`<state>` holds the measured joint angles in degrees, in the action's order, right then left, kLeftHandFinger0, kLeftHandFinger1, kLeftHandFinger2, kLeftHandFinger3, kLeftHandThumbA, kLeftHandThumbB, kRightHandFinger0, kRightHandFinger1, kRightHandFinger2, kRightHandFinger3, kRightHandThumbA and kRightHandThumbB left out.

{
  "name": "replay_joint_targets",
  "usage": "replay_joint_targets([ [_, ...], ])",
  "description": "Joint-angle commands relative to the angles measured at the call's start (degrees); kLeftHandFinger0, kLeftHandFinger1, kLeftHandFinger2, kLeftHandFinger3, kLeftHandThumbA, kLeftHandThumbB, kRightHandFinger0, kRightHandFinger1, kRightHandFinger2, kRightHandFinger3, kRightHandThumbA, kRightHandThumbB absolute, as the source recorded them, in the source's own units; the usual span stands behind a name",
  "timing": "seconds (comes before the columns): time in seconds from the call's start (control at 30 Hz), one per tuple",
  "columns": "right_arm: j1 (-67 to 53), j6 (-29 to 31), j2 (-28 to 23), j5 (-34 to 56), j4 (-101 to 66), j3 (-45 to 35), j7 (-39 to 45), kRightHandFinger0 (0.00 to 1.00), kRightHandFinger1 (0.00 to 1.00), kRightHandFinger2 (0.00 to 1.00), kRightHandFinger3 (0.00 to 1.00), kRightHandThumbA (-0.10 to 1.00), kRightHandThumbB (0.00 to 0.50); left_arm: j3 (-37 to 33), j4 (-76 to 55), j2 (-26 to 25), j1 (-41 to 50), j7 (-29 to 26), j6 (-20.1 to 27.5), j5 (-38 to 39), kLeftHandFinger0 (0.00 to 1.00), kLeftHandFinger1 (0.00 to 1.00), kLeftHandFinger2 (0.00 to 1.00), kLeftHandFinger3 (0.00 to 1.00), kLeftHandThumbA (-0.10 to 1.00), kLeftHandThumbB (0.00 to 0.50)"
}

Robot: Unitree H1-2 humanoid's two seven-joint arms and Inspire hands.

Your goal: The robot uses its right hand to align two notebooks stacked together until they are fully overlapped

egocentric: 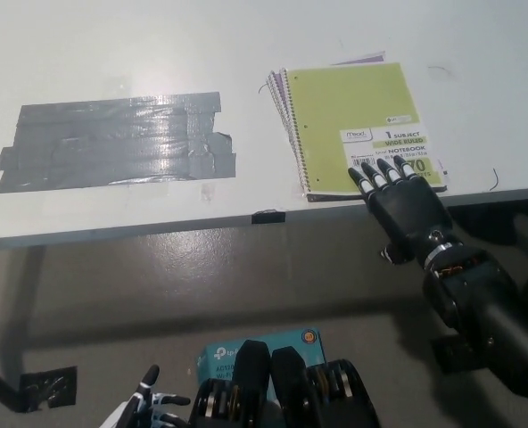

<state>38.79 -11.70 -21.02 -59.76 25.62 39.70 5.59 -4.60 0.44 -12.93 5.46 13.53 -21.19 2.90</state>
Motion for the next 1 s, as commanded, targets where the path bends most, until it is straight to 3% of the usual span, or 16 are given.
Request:
replay_joint_targets([
  [0.0, -1.23, 1.84, -1.67, -1.36, 1.11, 1.3, 2.88, 1.0, 1.0, 1.0, 1.0, 1.0, 0.289, -0.38, -0.86, -0.45, 0.4, 0.53, 0.89, -0.26, 0.09, 0.57, 0.49, 0.62, 1.0, 0.5],
  [0.67, 4.7, 8.53, -7.72, -8.78, 0.66, 5.89, 1.34, 1.0, 1.0, 1.0, 1.0, 1.0, 0.309, -0.93, -1.11, -1.06, 0.5, 0.65, 1.49, -0.28, 0.1, 0.54, 0.48, 0.64, 1.0, 0.5],
  [0.97, 5.13, 8.04, -9.01, -11.27, 0.62, 6.35, 2.3, 1.0, 1.0, 1.0, 1.0, 1.0, 0.327, -1.46, -0.43, -1.55, 0.69, 0.75, 2.36, -0.8, 0.1, 0.54, 0.46, 0.64, 1.0, 0.5],
])
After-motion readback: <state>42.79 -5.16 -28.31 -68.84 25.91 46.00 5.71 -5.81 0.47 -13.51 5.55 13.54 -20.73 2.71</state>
